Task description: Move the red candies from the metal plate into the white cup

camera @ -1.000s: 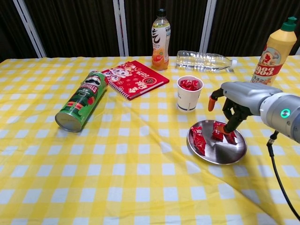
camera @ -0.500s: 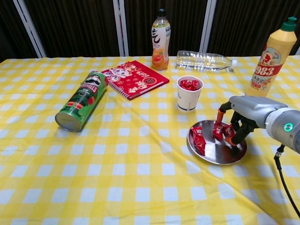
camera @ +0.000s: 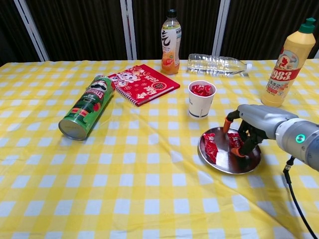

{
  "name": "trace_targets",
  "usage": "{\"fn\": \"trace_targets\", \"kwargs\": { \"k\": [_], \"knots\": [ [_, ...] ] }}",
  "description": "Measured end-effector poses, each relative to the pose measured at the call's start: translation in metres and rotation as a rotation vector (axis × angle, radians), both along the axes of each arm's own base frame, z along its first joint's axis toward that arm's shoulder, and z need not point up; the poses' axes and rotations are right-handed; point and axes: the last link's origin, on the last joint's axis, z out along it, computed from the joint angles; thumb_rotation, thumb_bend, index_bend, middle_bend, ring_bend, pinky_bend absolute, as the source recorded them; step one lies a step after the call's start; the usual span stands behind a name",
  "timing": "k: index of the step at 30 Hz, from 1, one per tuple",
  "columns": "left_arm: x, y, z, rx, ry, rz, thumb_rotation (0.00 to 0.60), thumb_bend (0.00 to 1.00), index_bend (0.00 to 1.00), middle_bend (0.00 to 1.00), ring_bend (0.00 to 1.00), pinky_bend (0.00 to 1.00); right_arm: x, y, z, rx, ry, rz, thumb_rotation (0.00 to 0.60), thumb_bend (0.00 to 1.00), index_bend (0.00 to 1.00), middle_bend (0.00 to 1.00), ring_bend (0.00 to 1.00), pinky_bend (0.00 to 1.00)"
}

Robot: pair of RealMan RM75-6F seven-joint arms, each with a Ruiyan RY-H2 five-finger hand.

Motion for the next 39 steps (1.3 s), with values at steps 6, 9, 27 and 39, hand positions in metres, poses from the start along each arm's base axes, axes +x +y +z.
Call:
{"fn": "trace_targets", "kwargs": {
  "k": [6,9,27,39],
  "knots": [
    [-0.001,0.000,0.000,-0.002,0.000,0.003,0.600,0.03,0.00,0.00,0.00,0.00,-0.004,-0.002,-0.002,0.001,0.009,-0.014,0.600,0.36,0.49,0.78,0.78,0.88],
    [-0.001,0.000,0.000,-0.003,-0.001,0.003,0.600,0.03,0.00,0.00,0.00,0.00,-0.009,-0.002,-0.004,0.004,0.015,-0.029,0.600,0.43,0.56,0.78,0.78,0.88],
    [-0.001,0.000,0.000,-0.003,-0.003,0.003,0.600,0.03,0.00,0.00,0.00,0.00,0.000,0.001,0.002,0.009,-0.030,0.006,0.600,0.61,0.58,0.78,0.78,0.88],
    [0.000,0.000,0.000,-0.011,-0.010,0.004,0.600,0.03,0.00,0.00,0.00,0.00,0.034,-0.002,0.026,-0.021,-0.076,0.088,0.600,0.61,0.58,0.78,0.78,0.88]
  ]
}}
